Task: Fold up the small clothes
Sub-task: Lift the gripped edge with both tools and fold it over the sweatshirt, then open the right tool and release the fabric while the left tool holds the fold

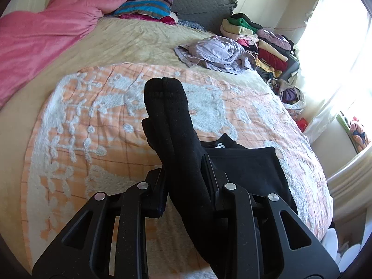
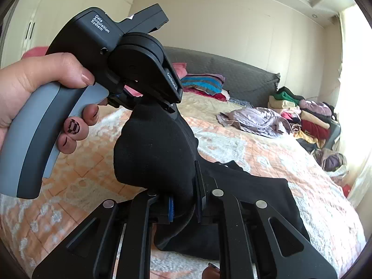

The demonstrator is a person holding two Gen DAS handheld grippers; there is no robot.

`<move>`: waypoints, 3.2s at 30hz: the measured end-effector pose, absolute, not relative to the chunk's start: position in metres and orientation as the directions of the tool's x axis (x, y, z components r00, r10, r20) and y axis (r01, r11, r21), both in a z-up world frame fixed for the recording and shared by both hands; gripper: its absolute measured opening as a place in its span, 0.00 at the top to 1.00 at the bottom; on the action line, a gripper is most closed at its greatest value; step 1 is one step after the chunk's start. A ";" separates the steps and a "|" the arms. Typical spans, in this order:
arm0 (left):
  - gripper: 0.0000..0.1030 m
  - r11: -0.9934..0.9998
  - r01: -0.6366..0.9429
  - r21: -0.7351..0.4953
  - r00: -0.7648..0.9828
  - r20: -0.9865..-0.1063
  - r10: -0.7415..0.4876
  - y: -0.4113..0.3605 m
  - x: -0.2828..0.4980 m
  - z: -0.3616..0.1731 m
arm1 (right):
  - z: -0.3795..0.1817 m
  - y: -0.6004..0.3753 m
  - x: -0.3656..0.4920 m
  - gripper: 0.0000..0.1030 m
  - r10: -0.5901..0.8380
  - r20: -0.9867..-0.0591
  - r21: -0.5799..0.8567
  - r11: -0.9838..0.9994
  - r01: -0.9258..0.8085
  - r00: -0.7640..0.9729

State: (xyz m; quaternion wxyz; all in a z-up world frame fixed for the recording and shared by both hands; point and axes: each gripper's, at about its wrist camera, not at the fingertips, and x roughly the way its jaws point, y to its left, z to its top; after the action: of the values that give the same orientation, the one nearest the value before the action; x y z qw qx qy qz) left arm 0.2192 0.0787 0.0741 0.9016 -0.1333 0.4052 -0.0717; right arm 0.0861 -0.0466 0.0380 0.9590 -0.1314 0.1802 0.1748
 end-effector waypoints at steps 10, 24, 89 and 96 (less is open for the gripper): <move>0.82 0.969 0.033 -0.244 0.649 -0.732 -0.207 0.044 0.223 0.086 | 0.049 -0.075 0.088 0.89 0.280 -0.389 -0.107 0.933 -0.345 0.878; 0.81 0.977 0.061 -0.204 0.636 -0.747 -0.196 -0.004 0.230 0.093 | 0.052 -0.114 0.092 0.89 0.264 -0.394 -0.021 0.955 -0.296 0.880; 0.67 0.963 0.249 -0.103 0.413 -0.888 -0.202 -0.173 0.303 0.004 | -0.013 -0.237 0.134 0.88 0.340 -0.589 0.469 0.883 -0.033 0.733; 0.59 0.960 0.263 -0.094 0.377 -0.906 -0.193 -0.185 0.312 -0.010 | -0.031 -0.263 0.147 0.79 0.447 -0.577 0.623 0.782 0.016 0.684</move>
State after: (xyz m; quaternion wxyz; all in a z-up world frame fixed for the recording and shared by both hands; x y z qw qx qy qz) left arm 0.3118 -0.1848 -0.0104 0.8292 0.0327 0.5408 -0.1375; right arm 0.1466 -0.2632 -0.0307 0.8650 0.3060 0.3776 0.1245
